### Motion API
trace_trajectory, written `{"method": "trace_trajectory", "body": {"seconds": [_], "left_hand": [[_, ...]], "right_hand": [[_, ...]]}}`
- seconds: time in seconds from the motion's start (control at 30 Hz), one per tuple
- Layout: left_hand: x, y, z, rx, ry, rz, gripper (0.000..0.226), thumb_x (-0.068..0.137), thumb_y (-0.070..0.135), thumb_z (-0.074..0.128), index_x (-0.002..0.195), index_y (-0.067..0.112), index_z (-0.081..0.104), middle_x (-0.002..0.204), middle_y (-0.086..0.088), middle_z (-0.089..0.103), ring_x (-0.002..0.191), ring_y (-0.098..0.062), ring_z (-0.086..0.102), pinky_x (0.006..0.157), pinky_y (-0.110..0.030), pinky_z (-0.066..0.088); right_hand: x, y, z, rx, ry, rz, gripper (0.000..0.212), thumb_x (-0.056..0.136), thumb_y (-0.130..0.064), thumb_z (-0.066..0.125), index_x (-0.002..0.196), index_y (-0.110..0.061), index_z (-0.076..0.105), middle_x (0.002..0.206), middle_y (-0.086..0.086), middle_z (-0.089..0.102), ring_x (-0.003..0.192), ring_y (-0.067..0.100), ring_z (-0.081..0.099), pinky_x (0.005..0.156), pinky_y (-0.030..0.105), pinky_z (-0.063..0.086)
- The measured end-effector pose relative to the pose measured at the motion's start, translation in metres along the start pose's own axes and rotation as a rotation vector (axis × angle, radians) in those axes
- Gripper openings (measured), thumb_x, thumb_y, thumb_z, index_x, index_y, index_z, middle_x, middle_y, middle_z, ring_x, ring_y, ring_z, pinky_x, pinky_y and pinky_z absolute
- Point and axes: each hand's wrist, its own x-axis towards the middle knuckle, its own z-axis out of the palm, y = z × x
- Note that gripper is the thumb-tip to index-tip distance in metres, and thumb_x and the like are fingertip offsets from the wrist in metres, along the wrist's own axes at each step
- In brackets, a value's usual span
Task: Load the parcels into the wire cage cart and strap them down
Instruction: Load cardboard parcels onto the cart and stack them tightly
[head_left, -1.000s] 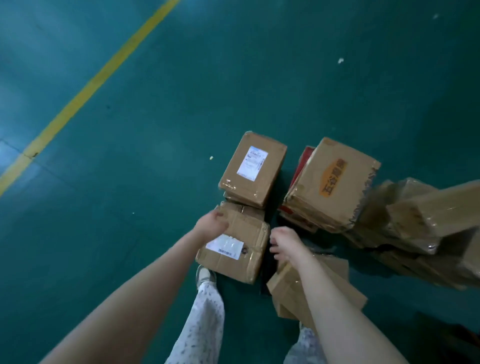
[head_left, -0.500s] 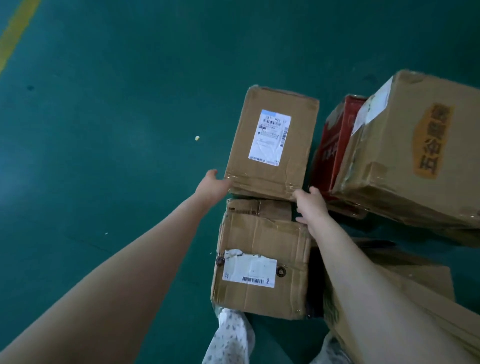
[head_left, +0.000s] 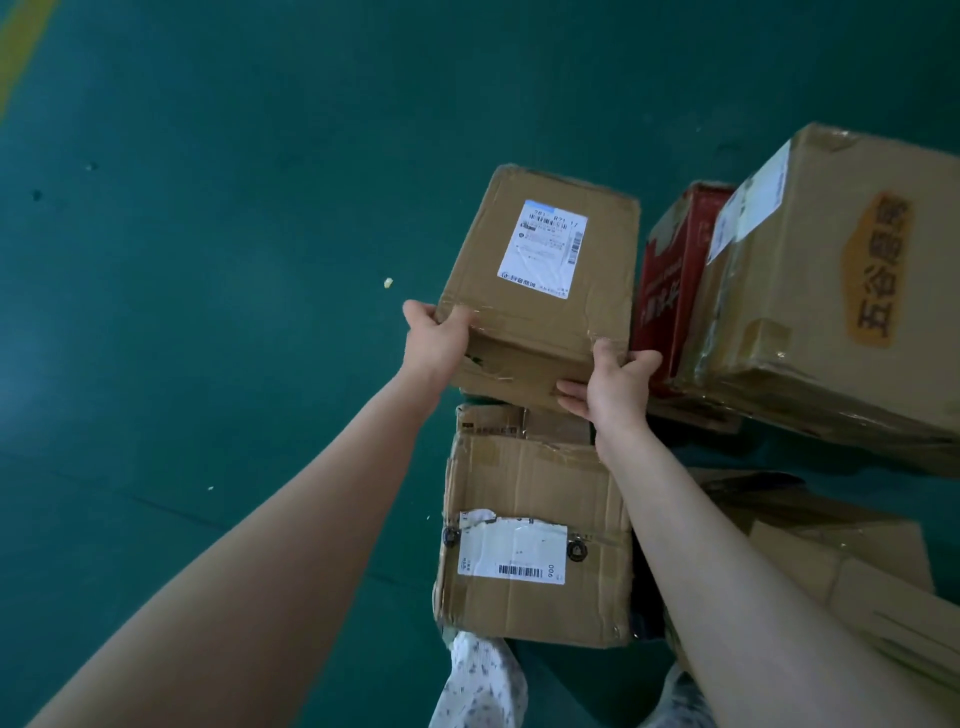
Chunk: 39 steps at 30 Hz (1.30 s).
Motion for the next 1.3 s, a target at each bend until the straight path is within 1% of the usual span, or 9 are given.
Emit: {"method": "trace_trajectory", "body": {"seconds": [0.13, 0.27, 0.43, 0.57, 0.8, 1.0, 1.1, 1.2, 1.3], "left_hand": [[-0.028, 0.025, -0.017, 0.068, 0.078, 0.064, 0.023, 0.097, 0.034, 0.039, 0.105, 0.014, 0.031, 0.083, 0.001, 0.044, 0.076, -0.019, 0.046, 0.075, -0.035, 0.040], [-0.070, 0.049, -0.035, -0.001, 0.108, 0.128, 0.023, 0.096, 0.033, 0.042, 0.103, 0.013, 0.032, 0.084, 0.000, 0.043, 0.077, -0.020, 0.045, 0.073, -0.034, 0.039], [-0.155, 0.102, -0.052, -0.054, 0.083, 0.262, 0.023, 0.096, 0.031, 0.047, 0.102, 0.013, 0.035, 0.093, -0.002, 0.046, 0.083, -0.019, 0.047, 0.075, -0.032, 0.041], [-0.216, 0.125, -0.045, -0.003, 0.075, 0.329, 0.023, 0.096, 0.029, 0.048, 0.099, 0.010, 0.035, 0.096, -0.007, 0.045, 0.068, -0.012, 0.041, 0.056, -0.025, 0.032], [-0.326, 0.164, -0.026, 0.037, 0.004, 0.451, 0.024, 0.096, 0.030, 0.049, 0.100, 0.010, 0.036, 0.093, -0.004, 0.046, 0.077, -0.019, 0.045, 0.062, -0.031, 0.034], [-0.419, 0.176, 0.021, 0.127, -0.143, 0.651, 0.022, 0.097, 0.029, 0.046, 0.102, 0.010, 0.035, 0.105, -0.009, 0.046, 0.088, -0.021, 0.046, 0.070, -0.030, 0.033], [-0.472, 0.158, 0.050, 0.173, -0.231, 0.713, 0.022, 0.098, 0.031, 0.044, 0.103, 0.011, 0.035, 0.107, -0.009, 0.047, 0.091, -0.021, 0.048, 0.073, -0.032, 0.037], [-0.521, 0.132, 0.078, 0.201, -0.321, 0.754, 0.022, 0.097, 0.032, 0.044, 0.106, 0.013, 0.035, 0.103, -0.006, 0.046, 0.096, -0.023, 0.048, 0.090, -0.041, 0.041], [-0.569, 0.101, 0.108, 0.228, -0.427, 0.758, 0.025, 0.097, 0.032, 0.044, 0.107, 0.012, 0.034, 0.101, -0.008, 0.047, 0.088, -0.023, 0.047, 0.081, -0.037, 0.041]], "right_hand": [[-0.029, -0.030, -0.007, -0.017, -0.001, -0.071, 0.012, 0.101, -0.024, 0.037, 0.102, -0.014, 0.029, 0.087, -0.004, 0.046, 0.063, 0.026, 0.061, 0.070, 0.041, 0.057], [-0.071, -0.061, -0.022, -0.003, -0.029, -0.153, 0.013, 0.100, -0.022, 0.039, 0.099, -0.014, 0.028, 0.088, -0.003, 0.047, 0.059, 0.025, 0.062, 0.064, 0.039, 0.056], [-0.138, -0.111, -0.067, 0.088, -0.015, -0.238, 0.014, 0.100, -0.023, 0.042, 0.106, -0.014, 0.034, 0.109, 0.006, 0.052, 0.060, 0.025, 0.065, 0.063, 0.037, 0.057], [-0.182, -0.140, -0.107, 0.167, 0.010, -0.193, 0.012, 0.100, -0.022, 0.041, 0.103, -0.012, 0.033, 0.094, 0.002, 0.052, 0.058, 0.025, 0.062, 0.065, 0.039, 0.055], [-0.262, -0.176, -0.198, 0.243, 0.101, -0.266, 0.013, 0.100, -0.023, 0.042, 0.102, -0.012, 0.034, 0.092, 0.003, 0.054, 0.057, 0.025, 0.063, 0.060, 0.034, 0.055], [-0.318, -0.167, -0.290, 0.435, 0.197, -0.257, 0.015, 0.099, -0.022, 0.042, 0.105, -0.012, 0.033, 0.092, 0.000, 0.051, 0.058, 0.026, 0.063, 0.057, 0.033, 0.055], [-0.352, -0.144, -0.349, 0.476, 0.278, -0.291, 0.015, 0.099, -0.022, 0.042, 0.106, -0.012, 0.033, 0.104, 0.006, 0.052, 0.058, 0.027, 0.064, 0.056, 0.033, 0.055], [-0.387, -0.115, -0.401, 0.483, 0.368, -0.315, 0.016, 0.099, -0.024, 0.042, 0.102, -0.011, 0.033, 0.095, 0.003, 0.053, 0.057, 0.026, 0.064, 0.059, 0.035, 0.055], [-0.424, -0.076, -0.451, 0.519, 0.469, -0.303, 0.017, 0.099, -0.025, 0.042, 0.098, -0.012, 0.032, 0.090, 0.004, 0.054, 0.056, 0.026, 0.063, 0.062, 0.038, 0.056]]}}
